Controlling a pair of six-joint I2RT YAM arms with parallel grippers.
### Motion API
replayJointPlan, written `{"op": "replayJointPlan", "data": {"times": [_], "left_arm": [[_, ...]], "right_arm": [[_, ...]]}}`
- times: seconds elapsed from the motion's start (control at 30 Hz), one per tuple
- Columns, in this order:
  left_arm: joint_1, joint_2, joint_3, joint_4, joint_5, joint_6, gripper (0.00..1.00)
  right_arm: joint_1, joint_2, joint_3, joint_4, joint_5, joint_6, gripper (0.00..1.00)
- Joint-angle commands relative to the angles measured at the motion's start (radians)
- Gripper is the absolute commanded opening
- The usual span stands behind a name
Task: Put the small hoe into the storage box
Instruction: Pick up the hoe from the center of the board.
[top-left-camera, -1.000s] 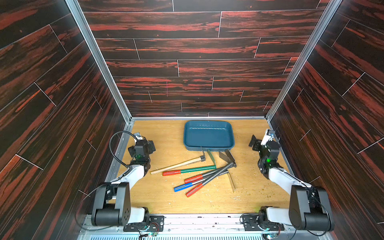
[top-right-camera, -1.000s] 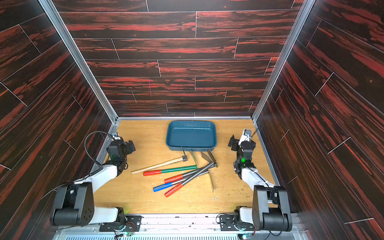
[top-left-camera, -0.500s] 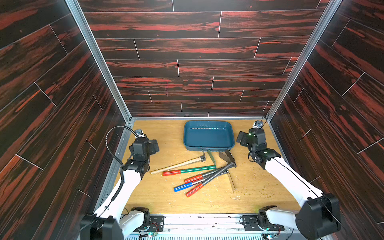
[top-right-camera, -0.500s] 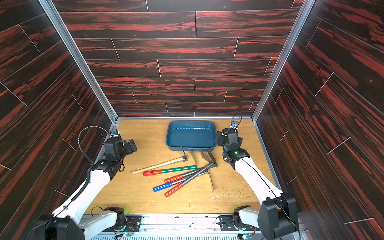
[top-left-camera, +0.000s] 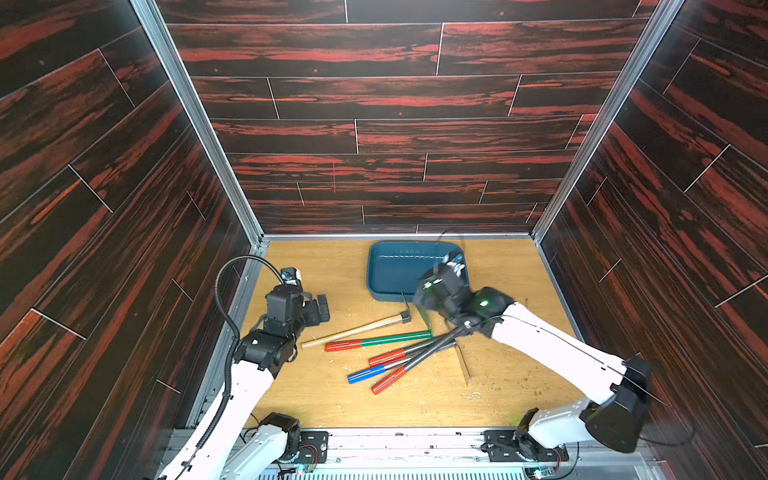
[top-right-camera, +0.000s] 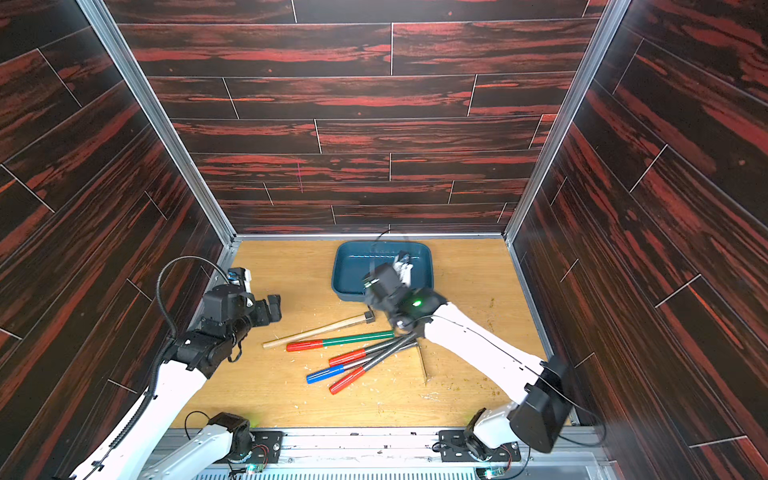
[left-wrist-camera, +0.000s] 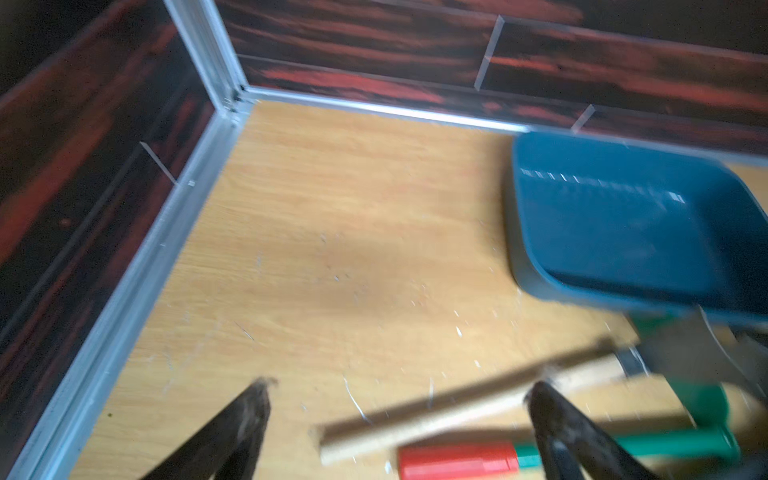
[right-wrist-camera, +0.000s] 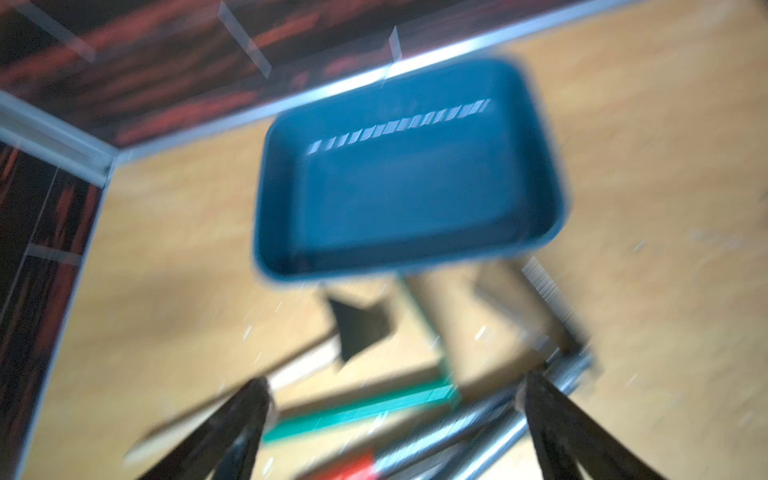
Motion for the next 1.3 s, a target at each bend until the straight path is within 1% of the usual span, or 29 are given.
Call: {"op": "replayJointPlan", "data": {"times": [0.0,0.1,0.2,0.27,0.4,0.57,0.67,0.8,0.83,0.9,0.93,1.03,1.27], "left_arm": [[-0.036,-0.016,0.026,-0.122,0.007,0.005,1.00],[-0.059,-0.047,0.023,-0.161,0.016,0.007,1.00],[-0.077,-0.077,0.014,-0.180,0.033,0.015,1.00],[-0.086,-0.087,0.008,-0.193,0.048,0.012,1.00],[-0.116,-0.112,-0.022,-0.197,0.071,-0.001,1.00],[-0.150,-0.141,-0.080,-0.160,0.100,0.000,1.00],[-0.158,-0.120,-0.086,-0.135,0.129,0.009,1.00],[-0.181,-0.081,-0.072,-0.113,0.140,-0.002,1.00],[-0.189,-0.077,-0.074,-0.085,0.139,-0.005,1.00],[-0.208,-0.067,-0.086,-0.043,0.140,-0.018,1.00],[-0.219,-0.058,-0.094,-0.027,0.142,-0.025,1.00],[-0.272,-0.016,-0.100,0.006,0.117,-0.041,1.00],[-0.364,0.067,-0.099,0.082,0.066,-0.051,1.00]], "right_arm": [[0.071,0.032,0.024,-0.124,0.034,0.180,0.98],[0.128,0.030,-0.003,-0.094,-0.003,0.252,0.98],[0.174,0.041,-0.020,-0.099,-0.013,0.332,0.96],[0.196,0.043,-0.036,-0.086,-0.028,0.352,0.95],[0.208,0.031,-0.105,-0.039,-0.086,0.401,0.94],[0.209,-0.007,-0.218,0.042,-0.146,0.455,0.92],[0.208,-0.030,-0.290,0.091,-0.171,0.489,0.91],[0.207,-0.027,-0.322,0.093,-0.186,0.520,0.90],[0.208,-0.025,-0.326,0.094,-0.187,0.526,0.90],[0.208,-0.023,-0.344,0.101,-0.192,0.547,0.85],[0.208,-0.025,-0.351,0.106,-0.192,0.553,0.84],[0.208,-0.030,-0.375,0.116,-0.190,0.577,0.78],[0.200,-0.031,-0.421,0.149,-0.206,0.610,0.77]]}}
